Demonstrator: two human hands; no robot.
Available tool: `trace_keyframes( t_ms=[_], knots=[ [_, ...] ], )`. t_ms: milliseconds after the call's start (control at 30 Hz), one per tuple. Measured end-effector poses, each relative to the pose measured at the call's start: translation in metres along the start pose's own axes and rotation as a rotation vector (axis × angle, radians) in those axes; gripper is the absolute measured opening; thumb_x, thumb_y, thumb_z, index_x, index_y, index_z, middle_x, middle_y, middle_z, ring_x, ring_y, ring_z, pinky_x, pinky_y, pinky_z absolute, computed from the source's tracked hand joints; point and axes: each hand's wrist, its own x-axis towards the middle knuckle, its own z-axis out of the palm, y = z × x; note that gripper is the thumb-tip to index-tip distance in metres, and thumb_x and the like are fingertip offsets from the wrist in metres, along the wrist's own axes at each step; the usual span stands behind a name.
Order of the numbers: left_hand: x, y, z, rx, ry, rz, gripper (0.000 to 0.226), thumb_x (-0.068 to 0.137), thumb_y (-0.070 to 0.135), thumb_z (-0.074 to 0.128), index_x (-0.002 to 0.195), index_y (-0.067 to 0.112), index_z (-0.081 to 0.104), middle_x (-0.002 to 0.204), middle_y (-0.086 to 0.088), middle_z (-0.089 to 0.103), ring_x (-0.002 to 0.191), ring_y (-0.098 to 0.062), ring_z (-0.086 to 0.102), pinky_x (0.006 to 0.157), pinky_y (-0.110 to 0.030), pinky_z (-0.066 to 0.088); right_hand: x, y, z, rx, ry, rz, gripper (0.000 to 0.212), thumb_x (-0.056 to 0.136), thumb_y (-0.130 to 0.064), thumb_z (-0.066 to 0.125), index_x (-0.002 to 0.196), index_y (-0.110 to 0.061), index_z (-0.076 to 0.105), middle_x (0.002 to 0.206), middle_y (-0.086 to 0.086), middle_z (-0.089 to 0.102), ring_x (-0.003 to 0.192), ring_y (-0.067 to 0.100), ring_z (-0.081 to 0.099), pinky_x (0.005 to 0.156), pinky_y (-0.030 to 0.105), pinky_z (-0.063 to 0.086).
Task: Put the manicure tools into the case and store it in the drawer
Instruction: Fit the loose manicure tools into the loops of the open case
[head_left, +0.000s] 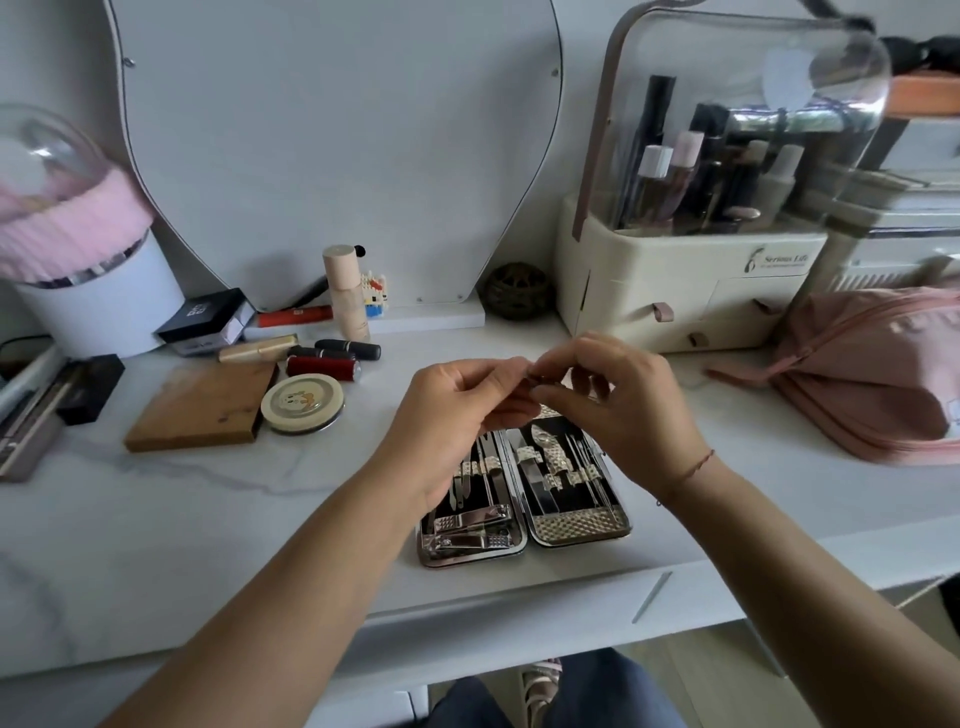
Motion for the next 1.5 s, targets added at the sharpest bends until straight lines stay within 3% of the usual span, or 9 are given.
trace_keyframes(
  t_ms=[167,300,500,633,800,900,1033,1267,1500],
  knots=[
    [-0.002,-0.002,0.001,-0.137,-0.020,-0.076,0.024,0.079,0.026,0.060,0.089,0.007,0.072,0.079,-0.008,0.073,0.072,-0.016,0.070,0.065,-0.020,0.056,0.000,0.001,0.001,0.015,0.019,-0.046,0.007,0.077,-0.017,0.071,0.083,-0.016,0.071,0.082,-0.001,0.056,0.065,-0.001,0.046,0.063,0.006,0.036],
    [-0.002,-0.003,0.004,-0.211,0.005,-0.137,0.021,0.088,0.018,0.055,0.086,0.005,0.071,0.075,-0.008,0.073,0.068,-0.016,0.070,0.062,-0.020,0.056,-0.005,-0.003,0.004,0.008,0.056,-0.065,0.004,0.080,-0.014,0.067,0.082,-0.011,0.068,0.080,-0.001,0.057,0.064,0.000,0.048,0.063,0.009,0.038],
    [-0.001,-0.001,0.008,-0.284,0.029,-0.181,0.018,0.089,0.011,0.055,0.092,-0.002,0.068,0.076,-0.012,0.073,0.064,-0.015,0.070,0.060,-0.020,0.057,-0.015,-0.003,0.012,0.073,0.378,0.087,0.003,0.082,-0.011,0.066,0.084,-0.014,0.066,0.074,-0.003,0.062,0.070,0.005,0.057,0.067,0.008,0.043],
    [-0.001,-0.003,0.007,-0.338,0.050,-0.222,0.015,0.088,0.008,0.057,0.090,-0.001,0.069,0.077,-0.014,0.073,0.067,-0.018,0.071,0.060,-0.021,0.058,-0.013,0.001,0.012,0.335,0.362,0.284,0.012,0.083,-0.011,0.067,0.078,-0.021,0.063,0.067,-0.010,0.064,0.063,0.005,0.059,0.068,0.021,0.052],
    [-0.002,-0.005,0.003,-0.402,0.051,-0.272,0.015,0.085,0.005,0.058,0.092,-0.003,0.068,0.080,-0.014,0.073,0.070,-0.017,0.071,0.060,-0.021,0.058,-0.016,0.003,0.008,0.648,0.301,0.328,0.016,0.083,-0.001,0.063,0.077,-0.015,0.062,0.064,-0.006,0.064,0.063,0.010,0.059,0.066,0.019,0.052],
    [-0.003,-0.006,0.002,-0.439,0.076,-0.308,0.012,0.083,0.001,0.059,0.089,-0.003,0.069,0.079,-0.015,0.073,0.069,-0.017,0.071,0.058,-0.020,0.057,-0.021,0.006,0.006,0.427,0.285,0.235,0.015,0.081,-0.003,0.067,0.079,-0.018,0.065,0.069,-0.009,0.067,0.068,0.011,0.064,0.071,0.020,0.052],
    [-0.003,-0.008,0.000,-0.484,0.125,-0.355,0.010,0.082,-0.004,0.059,0.083,-0.003,0.068,0.074,-0.016,0.072,0.066,-0.018,0.071,0.056,-0.020,0.057,-0.025,0.005,0.003,0.066,0.224,0.003,0.005,0.077,-0.007,0.072,0.080,-0.010,0.069,0.075,-0.005,0.067,0.073,0.003,0.063,0.072,0.007,0.045],
    [-0.004,-0.008,-0.001,-0.452,0.123,-0.369,0.013,0.082,-0.009,0.058,0.085,-0.003,0.069,0.075,-0.016,0.072,0.067,-0.018,0.071,0.058,-0.021,0.058,-0.027,0.008,0.001,0.165,0.209,0.126,0.006,0.076,-0.009,0.073,0.080,-0.013,0.070,0.076,-0.012,0.068,0.072,0.001,0.064,0.071,0.007,0.045],
    [-0.005,-0.009,0.002,-0.153,0.175,-0.211,0.017,0.081,-0.009,0.061,0.090,0.002,0.070,0.081,-0.016,0.072,0.072,-0.019,0.072,0.064,-0.019,0.057,-0.013,0.002,-0.007,-0.005,-0.029,0.077,0.007,0.075,-0.019,0.075,0.073,-0.019,0.068,0.062,-0.015,0.061,0.066,0.003,0.058,0.061,0.005,0.040]
  ],
)
